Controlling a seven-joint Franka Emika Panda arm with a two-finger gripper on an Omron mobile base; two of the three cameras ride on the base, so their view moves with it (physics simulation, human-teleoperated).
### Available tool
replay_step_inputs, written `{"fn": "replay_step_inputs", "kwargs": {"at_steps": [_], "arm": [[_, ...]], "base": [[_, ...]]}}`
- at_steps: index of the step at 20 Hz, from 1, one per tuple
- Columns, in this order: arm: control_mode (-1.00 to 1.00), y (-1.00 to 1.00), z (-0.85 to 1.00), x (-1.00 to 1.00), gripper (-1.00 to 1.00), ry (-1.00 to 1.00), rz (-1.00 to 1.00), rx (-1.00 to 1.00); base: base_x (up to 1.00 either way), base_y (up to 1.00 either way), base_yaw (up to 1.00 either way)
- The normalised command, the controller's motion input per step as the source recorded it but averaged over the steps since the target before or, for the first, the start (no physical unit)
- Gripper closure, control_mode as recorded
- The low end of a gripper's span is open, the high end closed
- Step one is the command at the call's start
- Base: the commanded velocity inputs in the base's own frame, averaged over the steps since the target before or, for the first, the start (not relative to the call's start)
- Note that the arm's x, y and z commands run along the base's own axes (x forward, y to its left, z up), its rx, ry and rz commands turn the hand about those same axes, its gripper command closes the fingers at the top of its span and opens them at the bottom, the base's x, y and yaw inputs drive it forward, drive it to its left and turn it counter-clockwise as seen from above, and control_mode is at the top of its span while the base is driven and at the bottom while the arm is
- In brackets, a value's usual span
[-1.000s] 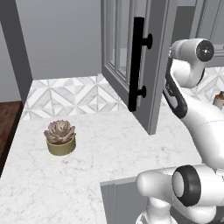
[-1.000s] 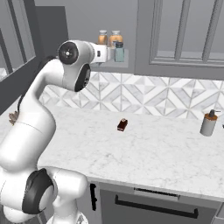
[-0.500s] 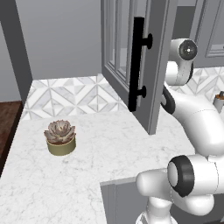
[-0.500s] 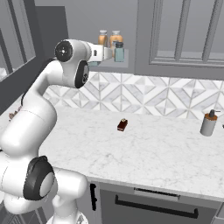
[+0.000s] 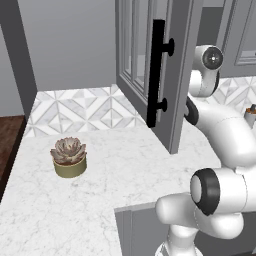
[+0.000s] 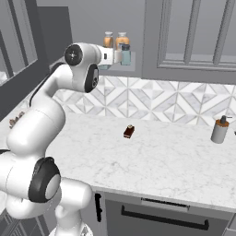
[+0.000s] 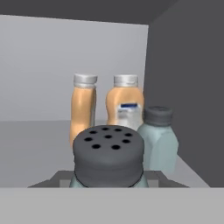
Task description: Put the shaker and condiment bottle from the counter next to their counterparts in the cabinet.
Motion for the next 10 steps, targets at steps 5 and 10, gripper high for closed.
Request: {"fn": "replay_step_inputs", "kwargs": {"at_steps": [5,10], "arm": [[-1.0,-0.11,0.0,0.13,1.0,-0.05,0.0,-0.02],[-1.0,-0.04,0.0,0.18,1.0,-0.11,0.0,-0.13]], "base": [[0.0,0.0,0.0],[0.0,0.0,0.0]]}}
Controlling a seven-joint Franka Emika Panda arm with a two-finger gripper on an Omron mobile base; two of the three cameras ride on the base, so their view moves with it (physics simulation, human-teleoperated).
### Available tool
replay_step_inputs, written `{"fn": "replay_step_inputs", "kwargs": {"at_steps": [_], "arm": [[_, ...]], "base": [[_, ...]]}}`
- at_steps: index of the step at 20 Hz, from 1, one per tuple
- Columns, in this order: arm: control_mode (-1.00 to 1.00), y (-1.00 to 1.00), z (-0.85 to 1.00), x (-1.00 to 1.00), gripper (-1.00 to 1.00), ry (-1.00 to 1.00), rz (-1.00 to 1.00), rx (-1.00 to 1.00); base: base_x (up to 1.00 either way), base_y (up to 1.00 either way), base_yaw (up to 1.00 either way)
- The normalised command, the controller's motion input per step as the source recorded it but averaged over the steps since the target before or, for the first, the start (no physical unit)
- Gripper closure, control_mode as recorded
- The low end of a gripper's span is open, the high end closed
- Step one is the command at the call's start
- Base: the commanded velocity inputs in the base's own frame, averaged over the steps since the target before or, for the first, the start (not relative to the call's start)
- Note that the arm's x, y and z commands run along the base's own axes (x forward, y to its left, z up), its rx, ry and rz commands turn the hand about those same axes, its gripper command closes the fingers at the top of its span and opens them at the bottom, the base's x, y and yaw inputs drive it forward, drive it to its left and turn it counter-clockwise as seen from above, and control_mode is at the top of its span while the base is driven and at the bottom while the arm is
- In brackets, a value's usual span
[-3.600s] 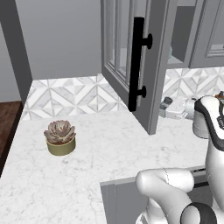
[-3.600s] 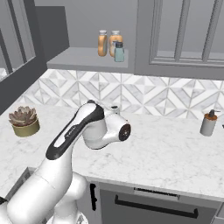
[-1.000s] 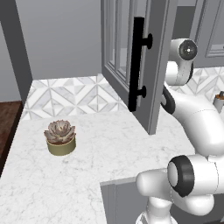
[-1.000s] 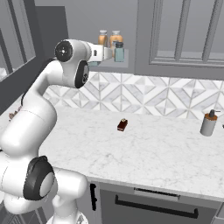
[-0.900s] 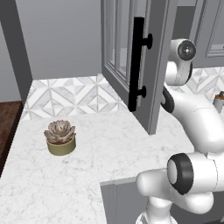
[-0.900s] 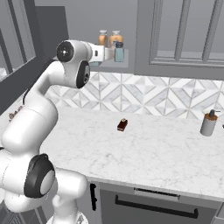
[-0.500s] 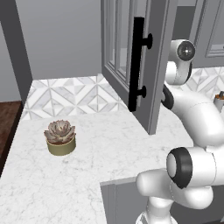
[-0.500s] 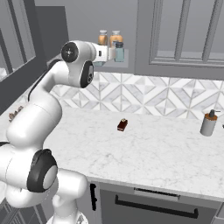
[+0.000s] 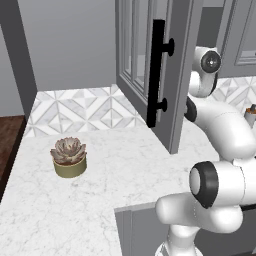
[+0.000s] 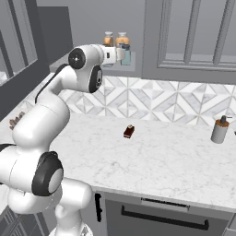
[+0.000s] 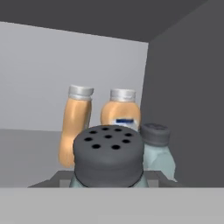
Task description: Put the shaker and condiment bottle from the counter next to their counterparts in the cabinet.
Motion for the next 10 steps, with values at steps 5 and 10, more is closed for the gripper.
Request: {"fn": "replay_step_inputs", "kwargs": {"at_steps": [5,10], "arm": [[-1.0,0.0,0.0,0.15,1.0,-0.1,0.0,-0.11],[-1.0,0.0,0.0,0.15,1.0,-0.02,0.0,-0.01]], "base": [[0.0,0.0,0.0],[0.0,0.0,0.0]]}}
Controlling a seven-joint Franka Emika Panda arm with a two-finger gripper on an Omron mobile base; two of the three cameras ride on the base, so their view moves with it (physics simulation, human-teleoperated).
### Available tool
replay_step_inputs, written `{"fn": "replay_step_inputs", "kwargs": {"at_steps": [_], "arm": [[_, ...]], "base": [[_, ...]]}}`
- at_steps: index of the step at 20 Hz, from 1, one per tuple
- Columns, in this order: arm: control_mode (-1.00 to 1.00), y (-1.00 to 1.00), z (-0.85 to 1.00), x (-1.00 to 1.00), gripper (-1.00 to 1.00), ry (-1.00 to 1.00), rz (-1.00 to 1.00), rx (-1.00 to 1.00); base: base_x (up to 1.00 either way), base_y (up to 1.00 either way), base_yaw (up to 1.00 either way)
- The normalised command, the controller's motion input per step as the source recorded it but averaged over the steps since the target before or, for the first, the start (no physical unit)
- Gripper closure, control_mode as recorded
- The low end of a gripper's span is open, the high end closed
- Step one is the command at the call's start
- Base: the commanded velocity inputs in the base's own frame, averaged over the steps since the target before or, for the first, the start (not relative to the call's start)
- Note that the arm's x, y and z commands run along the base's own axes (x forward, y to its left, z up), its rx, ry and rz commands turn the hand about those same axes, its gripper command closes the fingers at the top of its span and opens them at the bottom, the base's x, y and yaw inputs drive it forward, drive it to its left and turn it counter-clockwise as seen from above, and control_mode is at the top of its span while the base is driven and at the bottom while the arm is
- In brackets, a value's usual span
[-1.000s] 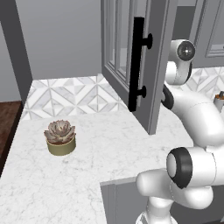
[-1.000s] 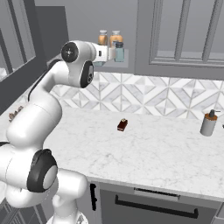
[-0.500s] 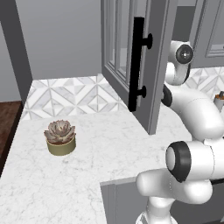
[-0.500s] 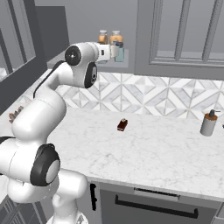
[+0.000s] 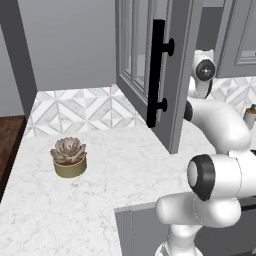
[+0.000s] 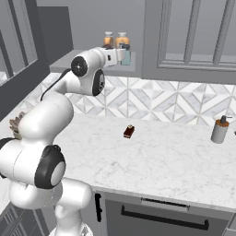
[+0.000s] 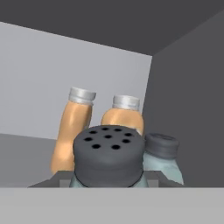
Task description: Put the shaker and condiment bottle from the counter next to their counterparts in the cabinet.
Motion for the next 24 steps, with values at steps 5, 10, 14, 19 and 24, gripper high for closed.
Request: {"fn": "replay_step_inputs", "kwargs": {"at_steps": [5,10,14,19,24], "arm": [[-1.0,0.0,0.0,0.23,-1.0,0.0,-0.02,0.0],[-1.0,0.0,0.0,0.08,-1.0,-0.01,-0.02,0.0],[-1.0,0.0,0.0,0.01,-1.0,-0.02,-0.02,0.0],[-1.0,0.0,0.0,0.0,-1.0,-0.02,-0.01,0.0],[-1.0,0.0,0.0,-0.1,-1.0,-0.07,0.0,0.0]], "base": [[0.0,0.0,0.0],[0.0,0.0,0.0],[0.0,0.0,0.0],[0.0,0.0,0.0],[0.0,0.0,0.0]]}}
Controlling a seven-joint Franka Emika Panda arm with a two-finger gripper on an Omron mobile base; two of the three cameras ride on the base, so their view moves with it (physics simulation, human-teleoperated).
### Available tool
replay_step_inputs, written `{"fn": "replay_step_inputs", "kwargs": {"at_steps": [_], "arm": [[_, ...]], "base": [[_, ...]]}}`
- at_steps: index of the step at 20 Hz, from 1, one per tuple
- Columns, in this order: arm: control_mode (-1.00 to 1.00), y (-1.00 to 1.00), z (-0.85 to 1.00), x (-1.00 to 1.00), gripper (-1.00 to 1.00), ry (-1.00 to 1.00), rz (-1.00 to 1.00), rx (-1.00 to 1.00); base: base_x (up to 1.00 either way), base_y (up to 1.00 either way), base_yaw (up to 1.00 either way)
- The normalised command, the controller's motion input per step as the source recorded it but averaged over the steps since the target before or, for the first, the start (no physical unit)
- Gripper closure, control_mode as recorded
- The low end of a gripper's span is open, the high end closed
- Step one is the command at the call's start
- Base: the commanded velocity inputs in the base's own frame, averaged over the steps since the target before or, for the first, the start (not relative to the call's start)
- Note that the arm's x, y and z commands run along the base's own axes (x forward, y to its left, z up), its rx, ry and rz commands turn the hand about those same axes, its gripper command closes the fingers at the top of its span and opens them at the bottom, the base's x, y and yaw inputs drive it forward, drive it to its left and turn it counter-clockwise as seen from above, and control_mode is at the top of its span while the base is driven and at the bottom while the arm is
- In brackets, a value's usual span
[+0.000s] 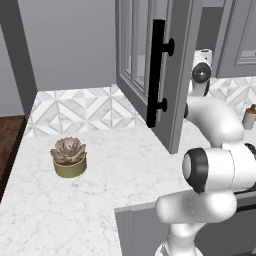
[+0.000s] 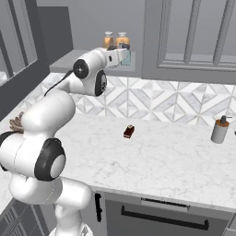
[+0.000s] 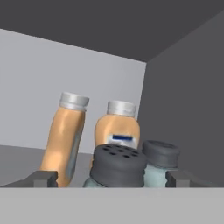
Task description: Put the shaker and condiment bottle from the counter next to their counterparts in the cabinet.
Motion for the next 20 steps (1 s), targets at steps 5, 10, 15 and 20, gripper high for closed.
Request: {"fn": "replay_step_inputs", "kwargs": {"at_steps": [5,10,15,20], "arm": [[-1.0,0.0,0.0,-0.54,-1.0,-0.14,0.0,0.0],[-1.0,-0.09,0.0,-0.82,-1.0,-0.15,0.0,0.04],[-1.0,-0.12,0.0,-0.82,-1.0,-0.11,0.0,0.04],[-1.0,-0.08,-0.25,-0.98,-1.0,-0.1,0.02,0.0]], "base": [[0.0,0.0,0.0],[0.0,0.0,0.0],[0.0,0.0,0.0],[0.0,0.0,0.0]]}}
